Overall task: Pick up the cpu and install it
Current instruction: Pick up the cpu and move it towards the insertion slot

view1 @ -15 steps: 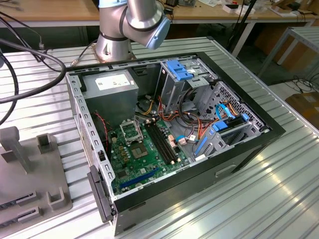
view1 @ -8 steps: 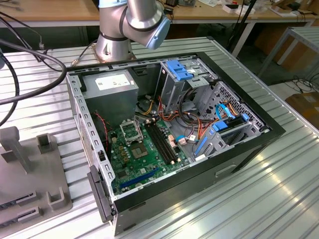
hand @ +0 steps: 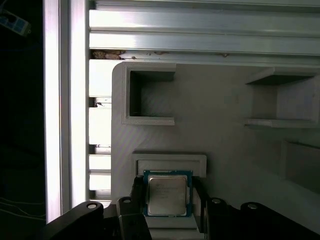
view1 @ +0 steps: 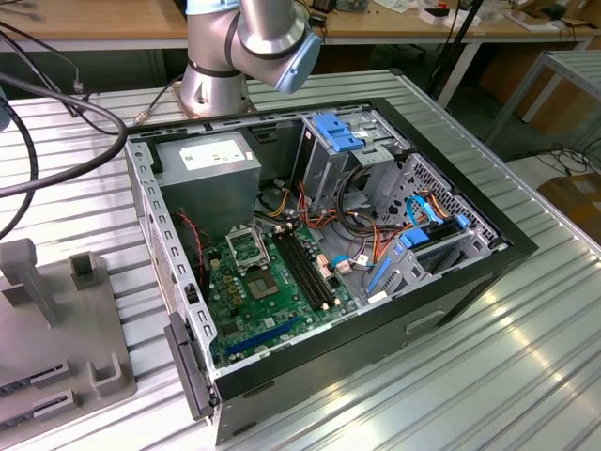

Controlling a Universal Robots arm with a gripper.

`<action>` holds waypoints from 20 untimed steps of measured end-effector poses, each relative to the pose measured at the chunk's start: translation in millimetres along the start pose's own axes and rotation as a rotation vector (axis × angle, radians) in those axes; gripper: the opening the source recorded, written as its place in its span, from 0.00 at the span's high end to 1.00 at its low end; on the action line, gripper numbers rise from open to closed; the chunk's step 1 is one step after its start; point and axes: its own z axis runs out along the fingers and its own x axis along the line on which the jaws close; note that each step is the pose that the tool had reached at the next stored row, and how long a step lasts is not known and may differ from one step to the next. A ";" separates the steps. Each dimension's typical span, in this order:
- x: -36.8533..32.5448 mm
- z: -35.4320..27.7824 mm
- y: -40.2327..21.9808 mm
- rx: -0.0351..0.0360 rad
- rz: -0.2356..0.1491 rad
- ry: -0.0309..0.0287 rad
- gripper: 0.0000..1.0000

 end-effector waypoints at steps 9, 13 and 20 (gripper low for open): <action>-0.1 0.0 0.0 0.0003 0.000 0.0000 0.51; -0.2 -0.1 0.0 0.0005 0.000 0.0001 0.45; -0.8 0.1 0.0 0.0005 0.000 0.0001 0.45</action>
